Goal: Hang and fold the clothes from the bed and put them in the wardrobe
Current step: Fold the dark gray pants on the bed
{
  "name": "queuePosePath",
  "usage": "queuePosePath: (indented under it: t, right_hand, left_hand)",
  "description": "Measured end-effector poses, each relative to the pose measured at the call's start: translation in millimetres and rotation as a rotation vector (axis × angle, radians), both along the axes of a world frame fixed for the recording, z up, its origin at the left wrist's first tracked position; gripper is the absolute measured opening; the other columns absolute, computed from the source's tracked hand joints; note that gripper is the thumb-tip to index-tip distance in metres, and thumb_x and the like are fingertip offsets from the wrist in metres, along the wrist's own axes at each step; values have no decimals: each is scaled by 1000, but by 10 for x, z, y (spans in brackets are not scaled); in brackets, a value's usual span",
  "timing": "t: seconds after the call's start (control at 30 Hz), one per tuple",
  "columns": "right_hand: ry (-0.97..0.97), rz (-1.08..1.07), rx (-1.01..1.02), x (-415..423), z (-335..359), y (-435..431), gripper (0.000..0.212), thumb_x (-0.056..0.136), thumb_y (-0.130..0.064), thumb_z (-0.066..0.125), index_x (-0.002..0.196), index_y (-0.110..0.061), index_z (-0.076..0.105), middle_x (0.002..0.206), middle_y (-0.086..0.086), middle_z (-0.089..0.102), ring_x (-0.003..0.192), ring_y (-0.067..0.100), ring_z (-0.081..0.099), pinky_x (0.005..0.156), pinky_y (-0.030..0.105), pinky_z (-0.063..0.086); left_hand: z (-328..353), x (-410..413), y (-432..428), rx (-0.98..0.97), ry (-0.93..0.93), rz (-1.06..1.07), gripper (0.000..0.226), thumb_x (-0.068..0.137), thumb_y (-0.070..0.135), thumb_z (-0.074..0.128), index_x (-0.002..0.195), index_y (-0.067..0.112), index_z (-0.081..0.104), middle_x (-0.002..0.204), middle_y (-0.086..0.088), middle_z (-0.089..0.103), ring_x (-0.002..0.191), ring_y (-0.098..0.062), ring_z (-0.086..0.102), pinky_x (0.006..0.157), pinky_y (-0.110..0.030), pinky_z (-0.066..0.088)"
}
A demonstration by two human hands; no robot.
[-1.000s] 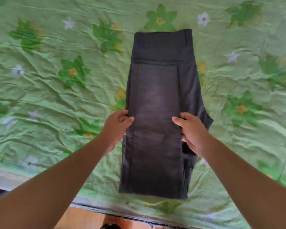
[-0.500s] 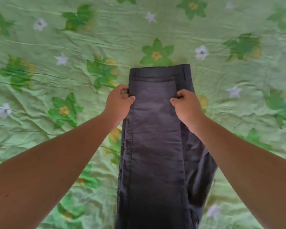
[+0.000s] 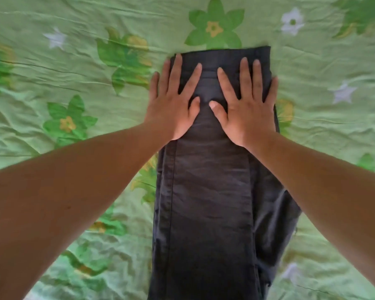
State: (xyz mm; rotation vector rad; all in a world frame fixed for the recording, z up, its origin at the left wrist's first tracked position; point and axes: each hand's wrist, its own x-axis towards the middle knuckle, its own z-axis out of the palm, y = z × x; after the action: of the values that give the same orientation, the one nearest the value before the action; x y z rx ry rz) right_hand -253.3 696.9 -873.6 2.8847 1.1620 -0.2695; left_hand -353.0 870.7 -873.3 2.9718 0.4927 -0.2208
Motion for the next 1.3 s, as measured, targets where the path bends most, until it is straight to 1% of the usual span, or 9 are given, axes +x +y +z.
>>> queuePosePath:
  t: [0.33, 0.67, 0.8, 0.87, 1.0, 1.1, 1.17, 1.23, 1.3]
  right_hand:
    - [-4, 375, 41, -1570, 255, -1257, 75, 100, -66, 35, 160, -22, 26, 169, 15, 2, 156, 35, 3, 115, 73, 9]
    - [121, 217, -91, -2762, 278, -2373, 81, 95, -75, 30, 161, -27, 22, 168, 18, 4, 155, 40, 6, 117, 71, 11]
    - [172, 40, -24, -2974, 451, -2388, 73, 98, -65, 40, 160, -27, 28, 166, 25, 5, 154, 42, 9, 120, 63, 17]
    - [233, -165, 95, -3032, 558, -2324, 64, 96, -47, 57, 155, -28, 40, 162, 29, 14, 148, 46, 22, 116, 57, 27]
    - [595, -642, 386, -2944, 734, -2217, 44, 92, -9, 64, 131, -28, 65, 128, 20, 48, 103, 30, 56, 99, 37, 44]
    - [1047, -849, 529, -2751, 850, -2223, 60, 85, 13, 44, 104, -35, 74, 87, 15, 60, 67, 24, 54, 67, 37, 49]
    - [1167, -735, 501, -2678, 907, -2318, 74, 82, 19, 36, 101, -39, 76, 73, -1, 63, 62, 12, 59, 64, 25, 52]
    - [934, -395, 396, -2623, 944, -2389, 73, 78, 20, 39, 110, -34, 76, 71, -11, 66, 64, 5, 60, 65, 11, 45]
    - [613, -22, 353, -2537, 984, -2398, 65, 69, 17, 48, 116, -19, 75, 87, -1, 69, 84, 21, 63, 77, 26, 49]
  left_hand:
    - [336, -1887, -939, -41, 34, -226, 72, 98, 55, 42, 161, 31, 16, 167, -22, -1, 155, -38, 1, 118, -58, 24]
    - [449, -3379, -1398, -66, 224, -135, 73, 97, 64, 34, 160, 27, 22, 164, -27, 12, 153, -40, 13, 120, -58, 24]
    - [650, -3346, -1401, -161, 178, -15, 71, 93, 55, 57, 155, 28, 37, 158, -20, 35, 144, -40, 37, 111, -54, 38]
    - [704, -3305, -1422, -431, 82, 170, 65, 91, 31, 72, 150, 25, 47, 139, -13, 49, 124, -32, 51, 104, -46, 45]
    - [765, -3140, -1481, -969, 50, 614, 50, 93, -7, 50, 128, 25, 62, 102, -3, 58, 78, -7, 55, 78, -18, 47]
    - [811, -3174, -1424, -1025, 45, 536, 68, 86, -20, 37, 118, 33, 66, 89, 13, 68, 76, -1, 59, 76, -14, 46]
    - [825, -3256, -1343, -853, 17, 277, 76, 77, -24, 42, 131, 24, 64, 112, 5, 68, 103, -8, 60, 95, -20, 46]
    - [810, -3299, -1256, -600, -60, 12, 71, 75, -20, 53, 137, 15, 62, 113, -4, 67, 107, -24, 58, 95, -36, 49]
    - [769, -3270, -1171, -455, -99, -166, 62, 75, -7, 57, 134, 12, 64, 102, -2, 65, 97, -28, 56, 85, -41, 50]
